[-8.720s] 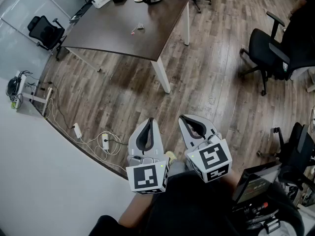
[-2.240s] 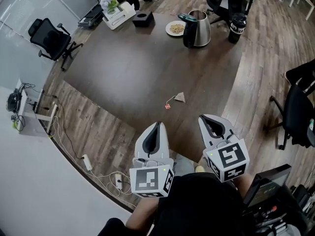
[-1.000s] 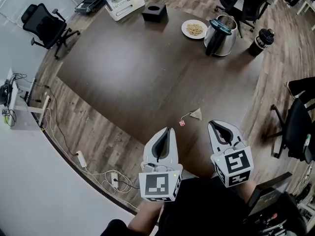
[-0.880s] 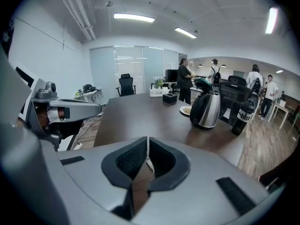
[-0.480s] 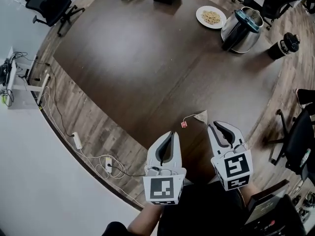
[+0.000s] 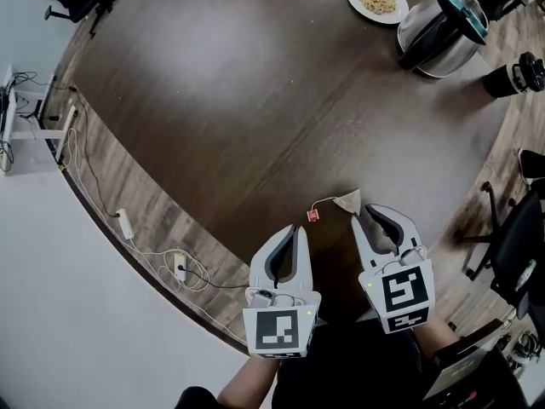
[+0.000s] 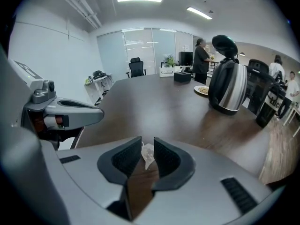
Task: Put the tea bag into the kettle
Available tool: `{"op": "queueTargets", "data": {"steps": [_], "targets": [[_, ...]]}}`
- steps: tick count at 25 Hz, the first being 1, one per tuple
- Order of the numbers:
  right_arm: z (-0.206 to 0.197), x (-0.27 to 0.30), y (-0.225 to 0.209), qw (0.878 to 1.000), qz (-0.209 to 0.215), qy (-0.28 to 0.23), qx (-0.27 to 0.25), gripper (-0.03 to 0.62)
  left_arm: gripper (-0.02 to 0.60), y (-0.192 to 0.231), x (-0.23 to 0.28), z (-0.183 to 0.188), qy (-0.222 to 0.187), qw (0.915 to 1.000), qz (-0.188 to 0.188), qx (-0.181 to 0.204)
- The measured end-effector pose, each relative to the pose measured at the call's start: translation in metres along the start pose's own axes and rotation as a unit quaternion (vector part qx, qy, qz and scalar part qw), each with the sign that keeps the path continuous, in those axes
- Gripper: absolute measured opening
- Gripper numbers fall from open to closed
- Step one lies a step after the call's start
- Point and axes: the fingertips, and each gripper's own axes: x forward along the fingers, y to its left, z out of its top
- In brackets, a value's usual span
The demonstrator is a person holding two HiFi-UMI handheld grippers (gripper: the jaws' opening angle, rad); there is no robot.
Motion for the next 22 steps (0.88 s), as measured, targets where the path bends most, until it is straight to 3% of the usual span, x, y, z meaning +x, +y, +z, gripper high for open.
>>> {"op": "queueTargets", "data": {"steps": [6, 17, 22], "targets": [[-0.009, 0.016, 0.002, 1.000, 0.009, 0.014, 0.000, 0.086, 0.005, 0.002, 0.008, -0.014, 0.021, 0.9995, 0.008, -0.021], [-0.020, 0.036, 0.001, 1.000, 0.009, 0.025, 0.008, 0.082, 0.005, 0.004, 0.019, -0.027, 0.028, 0.9994, 0.010, -0.017], [-0.024, 0.038, -0.004, 1.000, 0.001, 0.029, 0.011, 0.038, 0.005, 0.003, 0.023, -0.029, 0.030, 0.9993, 0.009, -0.019]]}}
